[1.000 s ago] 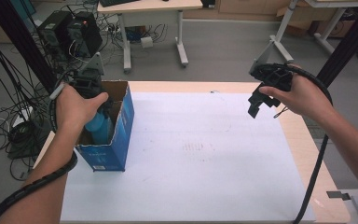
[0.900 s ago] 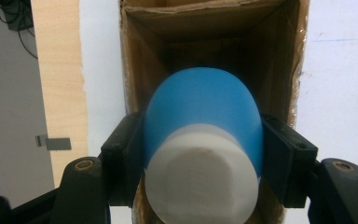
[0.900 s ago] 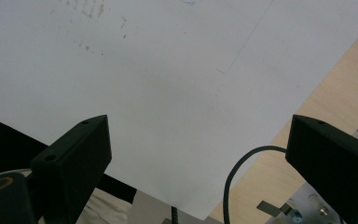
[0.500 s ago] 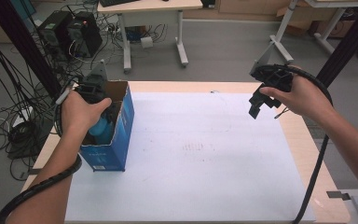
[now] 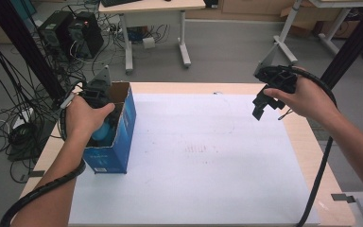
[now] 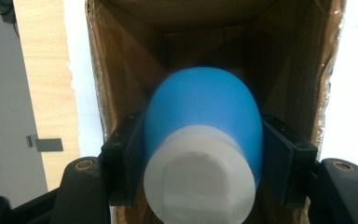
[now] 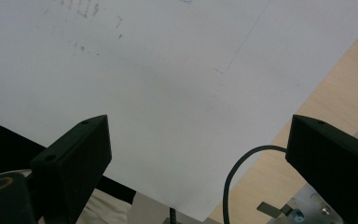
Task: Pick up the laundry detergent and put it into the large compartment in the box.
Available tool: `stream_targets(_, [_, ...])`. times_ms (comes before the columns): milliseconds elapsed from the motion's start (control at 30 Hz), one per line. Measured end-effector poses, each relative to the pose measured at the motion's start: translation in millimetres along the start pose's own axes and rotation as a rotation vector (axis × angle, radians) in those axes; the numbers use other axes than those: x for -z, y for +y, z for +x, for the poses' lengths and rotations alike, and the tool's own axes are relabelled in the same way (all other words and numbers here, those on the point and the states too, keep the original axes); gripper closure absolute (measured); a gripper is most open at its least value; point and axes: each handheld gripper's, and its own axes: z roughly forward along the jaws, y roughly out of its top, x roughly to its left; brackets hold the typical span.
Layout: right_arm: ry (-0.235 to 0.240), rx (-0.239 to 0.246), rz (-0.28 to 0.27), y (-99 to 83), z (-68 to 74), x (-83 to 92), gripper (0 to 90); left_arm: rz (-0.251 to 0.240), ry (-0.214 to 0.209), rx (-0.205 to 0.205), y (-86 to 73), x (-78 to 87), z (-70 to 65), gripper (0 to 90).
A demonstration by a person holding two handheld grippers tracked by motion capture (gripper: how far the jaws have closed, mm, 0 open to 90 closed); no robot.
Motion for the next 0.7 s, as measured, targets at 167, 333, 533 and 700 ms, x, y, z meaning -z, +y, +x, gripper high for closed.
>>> stream_targets(167, [0.001,-0.001,0.001,-0.1,-0.2,-0.1,7.0,-0.005,0.0,0.003,-1.0,-2.5,0.4,38.2])
stream_targets(333, [0.002,-0.003,0.002,-1.1,-1.4,-0.5,7.0,-0.006,-0.003,0.011,-0.4,-3.5,1.9,38.2])
stream_targets(533, [0.001,-0.006,0.001,-2.2,-2.8,-0.8,7.0,-0.01,-0.001,0.017,1.3,-4.8,2.1,38.1])
stream_targets(700, [0.002,-0.008,0.002,-2.5,-3.6,-1.0,7.0,-0.008,-0.003,0.022,2.4,-5.3,3.2,38.0])
